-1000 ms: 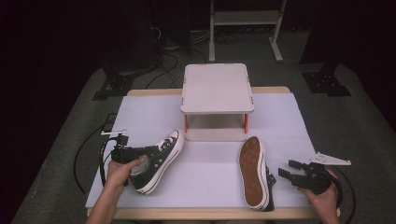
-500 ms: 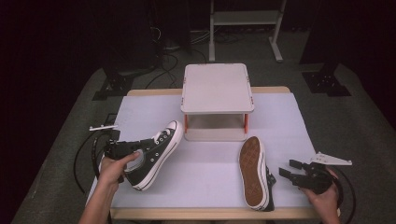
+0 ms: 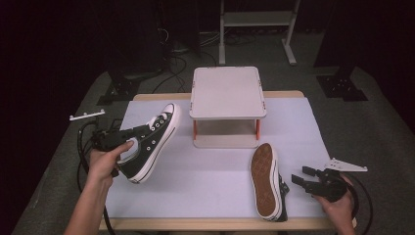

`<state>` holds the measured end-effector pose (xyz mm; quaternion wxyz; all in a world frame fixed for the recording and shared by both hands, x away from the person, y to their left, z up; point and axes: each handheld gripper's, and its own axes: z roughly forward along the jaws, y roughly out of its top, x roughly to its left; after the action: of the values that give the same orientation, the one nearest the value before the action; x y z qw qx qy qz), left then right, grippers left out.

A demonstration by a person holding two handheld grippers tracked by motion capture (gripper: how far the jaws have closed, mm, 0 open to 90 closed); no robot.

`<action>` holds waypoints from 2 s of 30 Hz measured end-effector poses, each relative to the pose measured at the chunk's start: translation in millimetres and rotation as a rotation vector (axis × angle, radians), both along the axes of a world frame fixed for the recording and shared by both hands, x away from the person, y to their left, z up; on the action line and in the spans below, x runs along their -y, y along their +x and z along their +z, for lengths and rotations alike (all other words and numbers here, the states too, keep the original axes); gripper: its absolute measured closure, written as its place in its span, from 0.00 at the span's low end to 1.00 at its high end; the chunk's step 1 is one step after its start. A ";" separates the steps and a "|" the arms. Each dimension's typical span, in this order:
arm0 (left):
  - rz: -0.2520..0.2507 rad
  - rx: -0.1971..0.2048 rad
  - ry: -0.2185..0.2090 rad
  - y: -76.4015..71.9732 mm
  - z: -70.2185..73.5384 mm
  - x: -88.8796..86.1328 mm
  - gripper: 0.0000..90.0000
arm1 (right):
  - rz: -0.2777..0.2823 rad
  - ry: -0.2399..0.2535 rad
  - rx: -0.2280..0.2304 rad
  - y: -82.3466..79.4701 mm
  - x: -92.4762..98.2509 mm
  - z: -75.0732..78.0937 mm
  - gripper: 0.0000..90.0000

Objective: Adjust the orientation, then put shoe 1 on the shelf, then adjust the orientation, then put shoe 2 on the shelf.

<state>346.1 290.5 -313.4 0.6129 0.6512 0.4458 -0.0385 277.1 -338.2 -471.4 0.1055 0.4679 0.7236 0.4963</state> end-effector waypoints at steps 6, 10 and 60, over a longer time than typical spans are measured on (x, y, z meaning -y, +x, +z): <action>0.001 0.009 -0.029 18.9 15.9 14.7 0.90 | 0.003 -0.002 0.003 0.0 0.9 -0.1 0.32; 0.001 0.012 -0.027 36.3 28.5 30.2 0.90 | 0.003 0.001 0.001 -0.8 3.2 -0.2 0.32; 0.292 -0.051 0.194 166.9 51.6 202.0 0.90 | 0.037 0.029 0.025 -5.6 10.2 0.4 0.32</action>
<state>513.0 88.5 -261.8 0.5347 0.6345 0.5527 0.0780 271.5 -348.4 -471.0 0.0986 0.4497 0.7234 0.5146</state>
